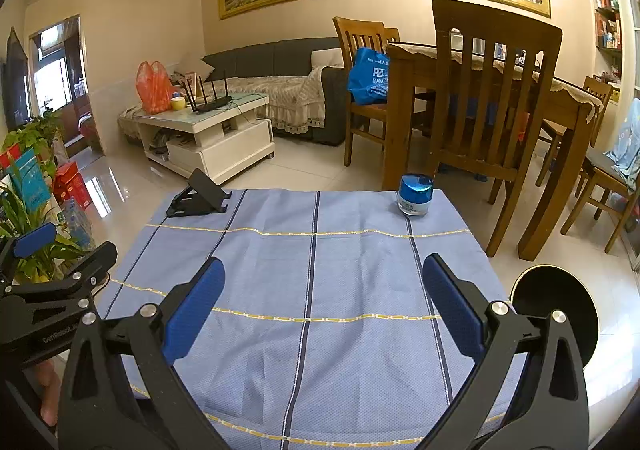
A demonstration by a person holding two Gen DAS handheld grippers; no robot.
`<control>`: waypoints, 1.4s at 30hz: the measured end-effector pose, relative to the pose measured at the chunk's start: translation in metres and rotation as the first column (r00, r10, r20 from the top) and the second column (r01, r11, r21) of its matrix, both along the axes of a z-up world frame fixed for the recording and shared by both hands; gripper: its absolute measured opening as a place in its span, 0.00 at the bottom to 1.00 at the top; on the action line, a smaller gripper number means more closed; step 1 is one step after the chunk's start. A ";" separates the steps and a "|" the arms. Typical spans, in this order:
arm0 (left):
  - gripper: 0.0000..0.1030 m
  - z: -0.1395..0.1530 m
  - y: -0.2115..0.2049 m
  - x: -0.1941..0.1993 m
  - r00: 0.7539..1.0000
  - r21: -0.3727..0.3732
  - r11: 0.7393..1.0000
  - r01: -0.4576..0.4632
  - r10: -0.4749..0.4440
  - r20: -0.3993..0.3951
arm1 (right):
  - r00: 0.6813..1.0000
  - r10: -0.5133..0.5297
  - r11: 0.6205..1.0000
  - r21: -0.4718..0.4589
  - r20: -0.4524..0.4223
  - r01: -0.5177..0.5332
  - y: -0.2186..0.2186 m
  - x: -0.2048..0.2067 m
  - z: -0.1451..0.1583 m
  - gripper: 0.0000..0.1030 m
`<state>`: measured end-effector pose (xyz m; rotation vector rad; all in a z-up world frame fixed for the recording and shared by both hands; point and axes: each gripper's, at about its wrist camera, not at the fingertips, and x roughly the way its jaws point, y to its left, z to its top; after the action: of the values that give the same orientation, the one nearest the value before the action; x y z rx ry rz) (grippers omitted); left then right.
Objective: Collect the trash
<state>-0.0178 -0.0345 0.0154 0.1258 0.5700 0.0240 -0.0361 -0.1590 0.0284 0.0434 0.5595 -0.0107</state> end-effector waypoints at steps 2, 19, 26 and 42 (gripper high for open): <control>0.94 0.000 0.000 0.000 1.000 -0.005 1.000 0.000 0.000 0.001 | 1.000 -0.001 1.000 0.003 0.001 0.001 0.000 -0.001 0.000 0.95; 0.94 0.000 0.000 -0.002 1.000 -0.016 1.000 0.026 -0.026 0.007 | 1.000 0.000 1.000 0.009 -0.003 0.001 0.000 -0.001 -0.001 0.95; 0.94 0.001 -0.001 -0.003 0.999 -0.017 0.999 0.031 -0.030 0.011 | 1.000 0.000 1.000 0.009 0.001 0.000 -0.001 -0.002 -0.002 0.95; 0.94 0.001 -0.003 -0.004 0.999 -0.021 0.999 0.041 -0.041 0.007 | 1.000 0.002 1.000 0.011 -0.002 -0.002 -0.001 -0.003 -0.003 0.95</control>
<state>-0.0214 -0.0377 0.0162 0.1171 0.5605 -0.0213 -0.0395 -0.1600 0.0255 0.0537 0.5619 -0.0061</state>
